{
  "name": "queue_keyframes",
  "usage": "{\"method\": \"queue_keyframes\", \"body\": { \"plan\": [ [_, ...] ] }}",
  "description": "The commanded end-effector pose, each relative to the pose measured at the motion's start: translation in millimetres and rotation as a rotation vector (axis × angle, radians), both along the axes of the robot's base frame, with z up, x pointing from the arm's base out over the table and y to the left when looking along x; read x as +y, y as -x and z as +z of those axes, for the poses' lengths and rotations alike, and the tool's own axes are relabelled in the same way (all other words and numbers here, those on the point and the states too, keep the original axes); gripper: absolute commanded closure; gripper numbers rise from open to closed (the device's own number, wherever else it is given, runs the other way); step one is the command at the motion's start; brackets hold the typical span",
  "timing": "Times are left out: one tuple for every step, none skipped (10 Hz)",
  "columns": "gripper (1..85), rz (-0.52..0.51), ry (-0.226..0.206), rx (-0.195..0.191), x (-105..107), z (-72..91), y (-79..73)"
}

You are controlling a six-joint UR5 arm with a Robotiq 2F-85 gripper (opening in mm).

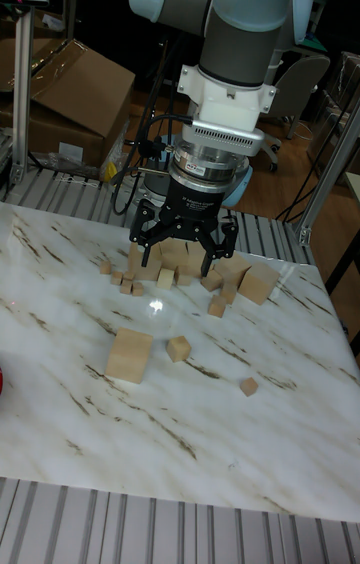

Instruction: Pick up one small block

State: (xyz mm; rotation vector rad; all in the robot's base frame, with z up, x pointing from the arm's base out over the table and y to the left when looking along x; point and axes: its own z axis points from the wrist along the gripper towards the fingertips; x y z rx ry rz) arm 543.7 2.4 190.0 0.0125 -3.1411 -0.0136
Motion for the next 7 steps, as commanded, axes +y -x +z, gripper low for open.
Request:
{"method": "queue_keyframes", "body": {
  "plan": [
    [84.7, -0.034, -0.03, 0.14, 11, 6.5, 36.7],
    [84.7, -0.061, -0.016, -0.07, 9, 12.5, -14.3],
    [84.7, -0.074, -0.025, -0.151, 13, 28.0, -28.9],
    [84.7, -0.054, 0.001, -0.146, 8, 43.3, -19.1],
    [84.7, -0.127, -0.019, -0.228, 11, 57.9, -33.6],
    [84.7, -0.141, -0.035, -0.201, 18, 61.5, -18.0],
    [84.7, -0.107, -0.013, -0.208, 14, 52.6, -10.4]
  ]
}}
